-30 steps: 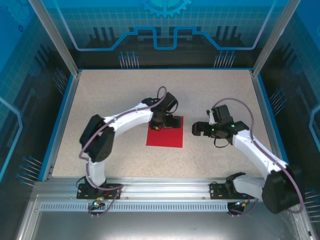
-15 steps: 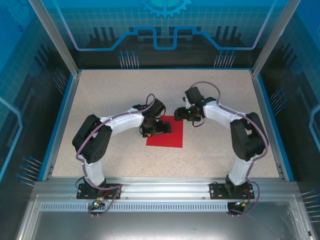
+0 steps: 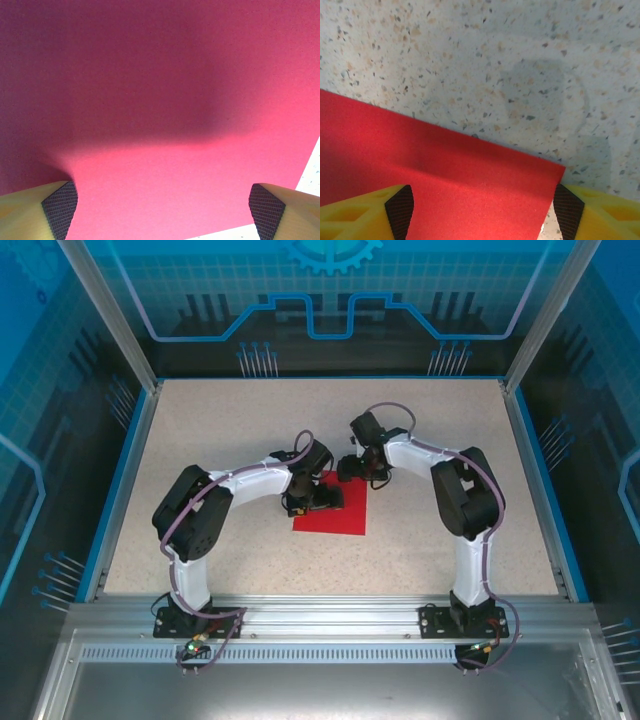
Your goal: Fold a paper plane with a square sheet of paper (fold left side to right side)
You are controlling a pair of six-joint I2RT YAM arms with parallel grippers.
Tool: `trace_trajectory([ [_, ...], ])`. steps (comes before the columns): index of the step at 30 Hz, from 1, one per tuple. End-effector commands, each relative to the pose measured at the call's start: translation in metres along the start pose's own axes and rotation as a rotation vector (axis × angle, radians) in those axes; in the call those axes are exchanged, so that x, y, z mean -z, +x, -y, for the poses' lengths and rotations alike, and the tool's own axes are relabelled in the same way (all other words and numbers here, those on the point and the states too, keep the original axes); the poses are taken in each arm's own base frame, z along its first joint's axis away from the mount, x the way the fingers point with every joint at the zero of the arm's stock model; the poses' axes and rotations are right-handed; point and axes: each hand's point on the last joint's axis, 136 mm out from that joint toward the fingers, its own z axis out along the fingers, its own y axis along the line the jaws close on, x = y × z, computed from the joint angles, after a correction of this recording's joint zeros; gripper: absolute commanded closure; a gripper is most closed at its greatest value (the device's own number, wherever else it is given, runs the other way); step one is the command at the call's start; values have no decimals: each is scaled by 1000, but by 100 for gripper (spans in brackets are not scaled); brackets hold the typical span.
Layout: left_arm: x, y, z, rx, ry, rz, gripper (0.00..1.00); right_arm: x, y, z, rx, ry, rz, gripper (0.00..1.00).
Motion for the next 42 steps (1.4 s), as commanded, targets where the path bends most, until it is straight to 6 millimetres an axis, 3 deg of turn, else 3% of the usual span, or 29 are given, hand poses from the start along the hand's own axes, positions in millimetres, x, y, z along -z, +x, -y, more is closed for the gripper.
trace_trajectory([
  [1, -15, 13, -12, 36, -30, -51, 7, -4, 14, -2, 10, 32, -45, 22],
  [12, -19, 17, -11, 28, -41, -60, 7, -12, 51, -24, 18, -58, -130, 21],
  [24, -18, 16, -10, 22, -47, -55, 7, 5, 68, -45, 41, -155, -158, 21],
  [35, -2, 13, -2, -7, -4, -14, 7, 21, 74, -58, 58, -259, -172, 52],
  [38, 14, 10, 6, -20, 46, 21, 6, 27, 73, -57, 46, -298, -152, 58],
  [42, 50, 3, 11, -22, 128, 94, 6, 40, 67, -51, 18, -363, -112, 66],
])
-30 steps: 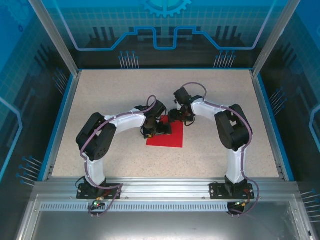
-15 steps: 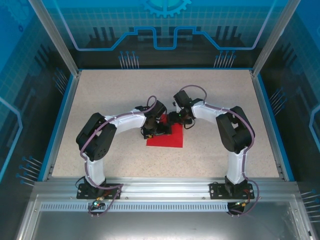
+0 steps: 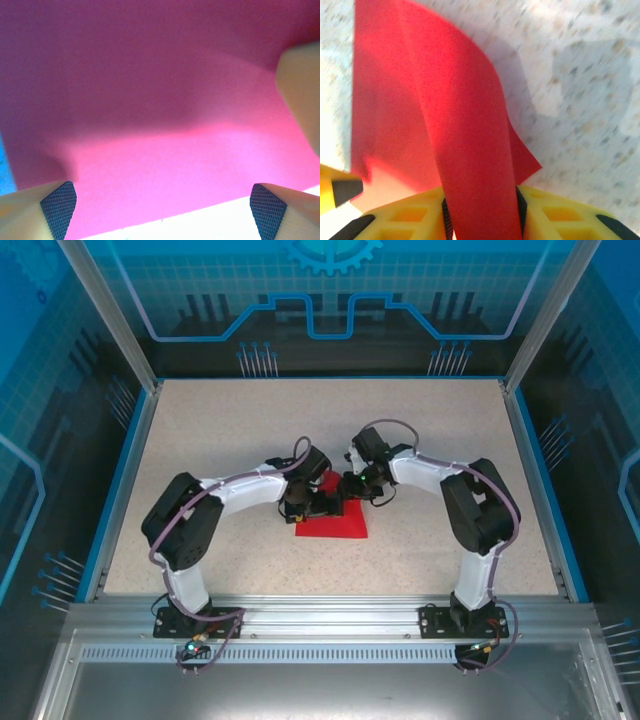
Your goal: Fold a paper plane with a square sheet of paper (fold left side to right side)
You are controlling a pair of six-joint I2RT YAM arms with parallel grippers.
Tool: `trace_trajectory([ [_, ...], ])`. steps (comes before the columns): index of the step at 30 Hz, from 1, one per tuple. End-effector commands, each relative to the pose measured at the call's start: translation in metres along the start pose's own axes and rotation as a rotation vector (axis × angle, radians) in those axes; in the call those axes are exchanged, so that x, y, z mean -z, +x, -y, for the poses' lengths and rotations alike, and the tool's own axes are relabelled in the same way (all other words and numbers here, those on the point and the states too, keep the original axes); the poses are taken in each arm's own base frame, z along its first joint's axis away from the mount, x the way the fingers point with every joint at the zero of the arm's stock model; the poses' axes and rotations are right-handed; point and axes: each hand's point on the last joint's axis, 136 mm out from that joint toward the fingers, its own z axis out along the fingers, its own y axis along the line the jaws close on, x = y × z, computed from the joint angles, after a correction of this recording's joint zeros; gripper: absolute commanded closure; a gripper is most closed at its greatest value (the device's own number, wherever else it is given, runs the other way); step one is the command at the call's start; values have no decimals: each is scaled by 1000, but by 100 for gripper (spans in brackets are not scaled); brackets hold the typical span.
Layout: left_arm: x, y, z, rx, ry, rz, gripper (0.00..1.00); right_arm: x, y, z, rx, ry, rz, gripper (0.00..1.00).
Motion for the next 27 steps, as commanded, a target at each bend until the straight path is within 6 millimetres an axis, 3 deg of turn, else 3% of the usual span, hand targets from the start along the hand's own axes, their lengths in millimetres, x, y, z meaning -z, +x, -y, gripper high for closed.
trace_trajectory([
  [1, 43, -20, 11, 7, 106, 118, 5, 19, 7, -14, -3, -132, 0, 67],
  [4, 73, -24, 8, 9, 173, 176, 4, 34, 2, -17, -2, -236, 44, 67],
  [9, 123, -30, -6, 30, 319, 290, 2, 76, -7, -19, 39, -361, 146, 68],
  [12, 148, -32, -14, 27, 401, 361, 1, 108, -11, -24, 58, -473, 211, 68],
  [14, 158, -33, -23, 45, 420, 390, 2, 119, -11, -24, 65, -491, 234, 69],
  [18, 156, -31, -31, 73, 424, 382, 1, 103, -5, -15, 64, -412, 167, 67],
  [23, 131, -23, -25, 104, 479, 287, 4, 81, -5, 2, 17, -334, 143, 65],
  [27, 109, -15, -12, 82, 479, 222, 4, 69, -6, 21, 30, -183, 126, 51],
])
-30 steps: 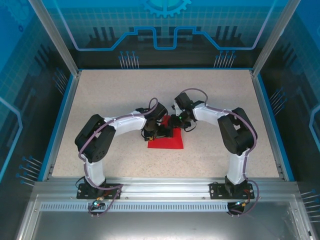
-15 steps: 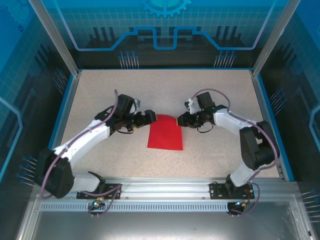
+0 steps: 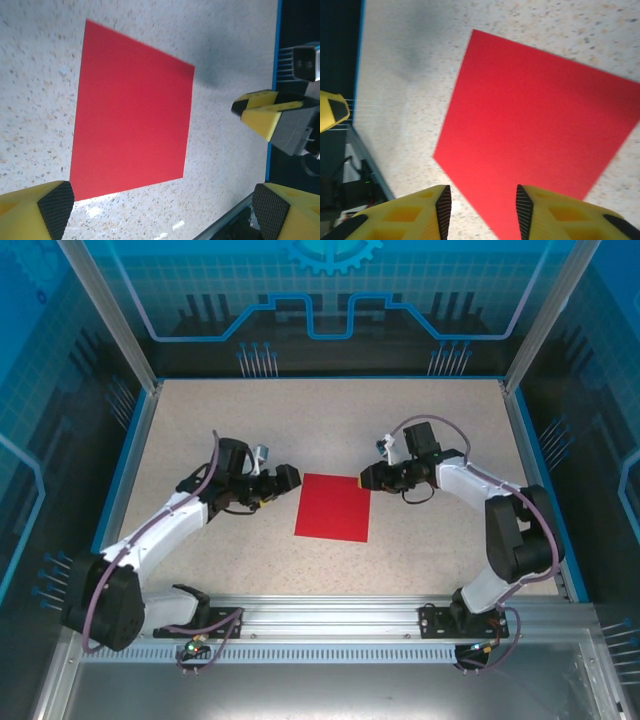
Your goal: Fold a paper plane with a square sheet of paper (fold left side to right side)
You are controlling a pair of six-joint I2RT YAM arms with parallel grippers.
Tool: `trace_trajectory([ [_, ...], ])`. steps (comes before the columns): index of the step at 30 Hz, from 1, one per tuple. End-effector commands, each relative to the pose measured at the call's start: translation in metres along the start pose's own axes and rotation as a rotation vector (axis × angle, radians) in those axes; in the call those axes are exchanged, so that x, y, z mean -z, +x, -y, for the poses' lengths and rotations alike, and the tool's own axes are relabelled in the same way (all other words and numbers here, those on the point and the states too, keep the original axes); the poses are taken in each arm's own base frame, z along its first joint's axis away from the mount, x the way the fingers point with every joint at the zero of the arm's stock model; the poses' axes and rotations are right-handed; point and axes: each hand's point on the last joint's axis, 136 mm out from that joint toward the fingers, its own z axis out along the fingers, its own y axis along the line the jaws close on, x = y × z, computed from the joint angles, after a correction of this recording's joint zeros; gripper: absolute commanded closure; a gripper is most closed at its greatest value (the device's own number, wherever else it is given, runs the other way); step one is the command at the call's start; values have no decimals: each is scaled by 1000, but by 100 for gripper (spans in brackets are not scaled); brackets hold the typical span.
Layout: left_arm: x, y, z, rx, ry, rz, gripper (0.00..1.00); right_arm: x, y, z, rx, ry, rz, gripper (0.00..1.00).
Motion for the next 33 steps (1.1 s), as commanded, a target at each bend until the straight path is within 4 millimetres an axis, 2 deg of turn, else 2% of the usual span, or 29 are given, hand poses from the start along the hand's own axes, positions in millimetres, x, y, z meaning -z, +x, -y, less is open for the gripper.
trace_trajectory([
  [1, -20, 17, 13, -7, 48, -80, 4, -7, 1, 17, 44, 164, -40, 46],
  [4, -43, 29, 16, -9, 26, -138, 4, -18, 4, 33, 97, 332, -100, 32],
  [8, -72, 39, 15, 0, 0, -191, 4, -32, -3, 50, 134, 487, -139, 18],
  [13, -96, 51, 11, -3, -41, -255, 5, -43, -11, 59, 145, 592, -162, 8],
  [17, -103, 58, -4, 11, -100, -275, 4, -54, -4, 64, 133, 602, -215, 5],
  [25, -111, 73, -33, 28, -206, -316, 4, -82, 36, 45, 82, 481, -310, 4],
  [33, -116, 81, -46, 41, -246, -335, 4, -93, 61, 8, 69, 364, -346, 6],
])
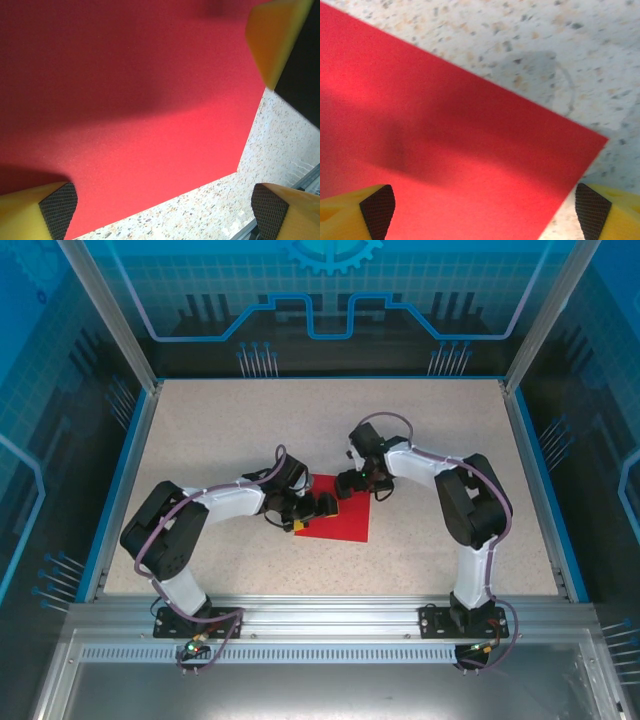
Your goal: Fold a paper plane with a square sheet of paper (fold left side to right side)
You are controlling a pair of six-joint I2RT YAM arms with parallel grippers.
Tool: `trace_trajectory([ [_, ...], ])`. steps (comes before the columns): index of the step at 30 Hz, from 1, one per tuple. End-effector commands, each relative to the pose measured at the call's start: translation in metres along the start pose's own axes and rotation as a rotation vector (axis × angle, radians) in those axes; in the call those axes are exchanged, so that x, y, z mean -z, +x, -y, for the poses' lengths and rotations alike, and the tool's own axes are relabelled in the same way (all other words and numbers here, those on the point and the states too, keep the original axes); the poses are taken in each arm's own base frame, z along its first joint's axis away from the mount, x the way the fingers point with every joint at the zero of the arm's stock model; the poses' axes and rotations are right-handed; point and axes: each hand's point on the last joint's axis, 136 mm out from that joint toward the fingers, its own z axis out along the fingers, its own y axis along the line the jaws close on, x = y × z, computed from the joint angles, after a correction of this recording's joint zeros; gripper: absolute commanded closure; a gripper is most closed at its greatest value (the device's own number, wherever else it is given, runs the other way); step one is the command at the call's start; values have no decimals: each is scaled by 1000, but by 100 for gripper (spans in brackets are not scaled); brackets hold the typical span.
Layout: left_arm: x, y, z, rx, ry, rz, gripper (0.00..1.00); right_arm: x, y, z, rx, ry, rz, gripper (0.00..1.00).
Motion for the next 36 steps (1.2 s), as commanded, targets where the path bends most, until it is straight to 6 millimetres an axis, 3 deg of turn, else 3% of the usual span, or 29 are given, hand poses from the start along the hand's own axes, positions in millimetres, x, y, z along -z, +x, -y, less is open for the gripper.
trace_trajectory([
  [1, -13, 9, -19, 33, -80, -38, 4, -8, 51, -56, 1, -187, -173, 7],
  [7, -13, 8, -19, 33, -81, -34, 5, -6, 55, -67, -3, -230, -186, 13],
  [11, -11, 7, -15, 25, -68, -25, 4, -2, 57, -70, 0, -253, -183, 30],
  [16, 0, 3, 0, -5, -22, 5, 4, 15, 52, -85, -21, -418, -134, 52],
  [23, 47, -15, 24, -22, 86, 104, 3, 35, 43, -77, -66, -570, -52, 73],
  [29, 89, -30, 13, 12, 151, 181, 3, 52, 36, -65, -91, -678, 18, 74],
  [33, 115, -34, 8, 7, 222, 221, 3, 81, 28, -57, -103, -806, 99, 75],
  [35, 128, -33, 11, -15, 266, 236, 3, 103, 20, -53, -93, -875, 155, 76],
  [36, 136, -34, 17, -32, 308, 249, 2, 109, 25, -49, -102, -905, 159, 76],
])
